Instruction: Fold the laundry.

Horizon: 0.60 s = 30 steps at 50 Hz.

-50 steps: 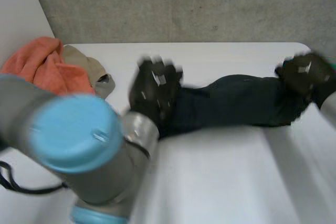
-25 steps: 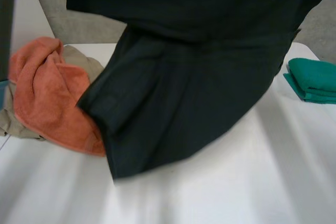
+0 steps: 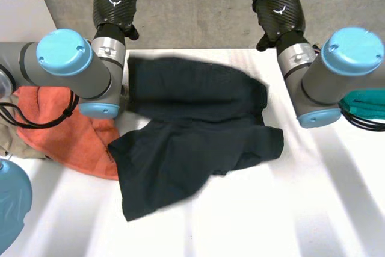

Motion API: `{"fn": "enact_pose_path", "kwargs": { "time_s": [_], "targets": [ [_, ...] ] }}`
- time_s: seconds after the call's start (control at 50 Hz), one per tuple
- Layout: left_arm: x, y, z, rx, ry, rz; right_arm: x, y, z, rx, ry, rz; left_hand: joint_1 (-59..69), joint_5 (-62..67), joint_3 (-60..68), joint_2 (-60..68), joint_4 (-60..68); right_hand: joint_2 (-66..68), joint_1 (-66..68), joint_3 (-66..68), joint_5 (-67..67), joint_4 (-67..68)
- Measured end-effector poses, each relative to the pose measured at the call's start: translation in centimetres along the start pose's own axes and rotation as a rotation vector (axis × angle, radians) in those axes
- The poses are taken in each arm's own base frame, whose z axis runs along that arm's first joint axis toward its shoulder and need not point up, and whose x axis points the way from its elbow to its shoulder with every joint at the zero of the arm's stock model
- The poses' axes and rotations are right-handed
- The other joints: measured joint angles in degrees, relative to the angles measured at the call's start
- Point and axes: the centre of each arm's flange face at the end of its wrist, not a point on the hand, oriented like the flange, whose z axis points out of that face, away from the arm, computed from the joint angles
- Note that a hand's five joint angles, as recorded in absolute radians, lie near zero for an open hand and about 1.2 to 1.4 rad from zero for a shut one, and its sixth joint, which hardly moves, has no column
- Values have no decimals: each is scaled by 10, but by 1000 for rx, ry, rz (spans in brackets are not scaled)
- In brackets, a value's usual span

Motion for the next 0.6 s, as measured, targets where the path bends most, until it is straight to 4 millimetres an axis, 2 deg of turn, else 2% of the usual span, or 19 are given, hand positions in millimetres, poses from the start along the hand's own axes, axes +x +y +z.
{"fn": "enact_pose_path", "kwargs": {
  "time_s": [0.04, 0.14, 0.18, 0.24, 0.28, 0.32, 0.34, 0.38, 0.4, 0.42, 0.48, 0.5, 0.6],
  "targets": [
    [-2, 2, -1, -3, -6, 1, -2, 0, 0, 1, 4, 2, 0, -1, -5, -5, -5, 0, 0, 0, 0, 0],
    [-8, -13, -13, -26, 4, 0, 6, -15, -14, -80, -13, 6, 0, -1, -5, -5, -5, 0, 0, 0, 0, 0],
    [-10, -20, -23, -47, 17, 0, 10, -22, -24, -132, -32, 9, 0, -1, -5, -5, -5, 0, 0, 0, 0, 0],
    [-7, -33, -48, -97, 61, -2, 15, -34, -49, -253, -83, 18, 27, 10, 11, 15, 14, 0, 0, 0, 0, 0],
    [-3, -44, -71, -144, 106, -7, 17, -36, -70, -351, -124, 26, 60, 38, 35, 41, 43, 0, 0, 0, 0, 0],
    [1, -55, -93, -189, 150, -11, 18, -35, -83, -411, -149, 31, 79, 57, 54, 58, 62, 2, 1, 3, 3, 3],
    [3, -60, -109, -222, 181, -13, 17, -32, -101, -497, -192, 38, 94, 73, 69, 73, 77, 22, 17, 22, 23, 23],
    [5, -65, -124, -256, 213, -15, 15, -30, -112, -547, -219, 41, 102, 81, 78, 83, 86, 44, 36, 46, 44, 44],
    [9, -70, -148, -314, 265, -17, 13, -27, -129, -617, -266, 48, 114, 95, 95, 98, 99, 98, 97, 101, 102, 101],
    [12, -73, -163, -349, 297, -18, 11, -25, -139, -656, -294, 52, 136, 117, 117, 120, 121, 139, 140, 143, 143, 143],
    [18, -76, -198, -436, 373, -22, 8, -23, -155, -714, -340, 61, 162, 141, 138, 141, 145, 192, 188, 190, 190, 190],
    [21, -77, -217, -482, 413, -24, 5, -19, -171, -765, -384, 72, 170, 153, 148, 151, 157, 227, 221, 227, 224, 226],
    [26, -73, -273, -661, 501, -57, -6, -6, -198, -807, -461, 103, 167, 151, 147, 150, 156, 240, 235, 244, 240, 245]
  ]
}}
